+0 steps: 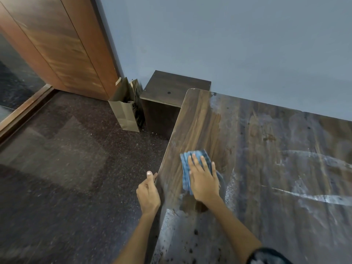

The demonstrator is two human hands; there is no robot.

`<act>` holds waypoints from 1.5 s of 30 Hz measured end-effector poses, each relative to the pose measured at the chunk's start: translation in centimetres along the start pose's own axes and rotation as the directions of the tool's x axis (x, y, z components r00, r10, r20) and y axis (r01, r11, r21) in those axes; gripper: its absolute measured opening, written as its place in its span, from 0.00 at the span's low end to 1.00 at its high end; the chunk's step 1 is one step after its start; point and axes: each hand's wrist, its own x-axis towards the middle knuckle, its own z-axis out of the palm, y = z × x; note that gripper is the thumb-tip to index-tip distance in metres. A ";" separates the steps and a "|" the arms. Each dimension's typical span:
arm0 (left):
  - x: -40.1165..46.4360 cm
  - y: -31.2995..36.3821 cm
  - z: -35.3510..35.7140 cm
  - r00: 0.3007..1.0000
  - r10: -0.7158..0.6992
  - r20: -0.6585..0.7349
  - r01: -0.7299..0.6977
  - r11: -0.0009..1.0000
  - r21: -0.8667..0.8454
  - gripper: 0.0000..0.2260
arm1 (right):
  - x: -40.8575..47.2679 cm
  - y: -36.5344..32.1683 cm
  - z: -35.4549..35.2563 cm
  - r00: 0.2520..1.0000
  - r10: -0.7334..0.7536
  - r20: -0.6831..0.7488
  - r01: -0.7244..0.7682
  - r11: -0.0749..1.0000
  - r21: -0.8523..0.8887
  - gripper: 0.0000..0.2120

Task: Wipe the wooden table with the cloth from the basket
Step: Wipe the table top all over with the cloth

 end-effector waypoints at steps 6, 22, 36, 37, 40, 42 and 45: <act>-0.4 0.2 -0.3 1.000 0.016 -0.015 -0.016 1.000 0.002 0.29 | 3.4 -5.4 -0.2 0.993 -0.108 0.038 0.107 0.994 0.035 0.25; -0.9 -1.5 -1.3 0.991 0.076 -0.113 -0.080 0.996 -0.029 0.36 | -0.1 0.1 -0.1 0.998 -0.036 0.043 0.039 0.997 -0.066 0.26; -2.6 -2.3 -2.9 0.987 0.072 -0.146 -0.081 0.995 -0.058 0.36 | -7.9 2.0 1.4 0.973 -0.225 0.051 0.231 0.957 -0.175 0.21; -3.0 -2.3 -3.2 0.986 0.070 -0.150 -0.079 0.995 -0.055 0.36 | -6.8 2.6 0.6 0.986 -0.155 0.061 0.164 0.971 -0.173 0.23; -4.0 -2.3 -4.1 0.987 0.064 -0.150 -0.071 0.997 -0.039 0.36 | -3.8 1.3 -0.2 0.994 -0.056 0.093 0.065 0.994 -0.093 0.25; -4.7 -2.4 -4.6 0.987 0.061 -0.148 -0.066 0.997 -0.027 0.37 | -3.0 -1.4 0.1 0.995 -0.067 0.069 0.071 0.996 -0.046 0.25; -6.0 -2.9 -5.7 0.986 0.073 -0.147 -0.072 0.997 0.013 0.36 | -4.7 -5.5 1.1 0.966 -0.246 0.076 0.248 0.969 -0.019 0.27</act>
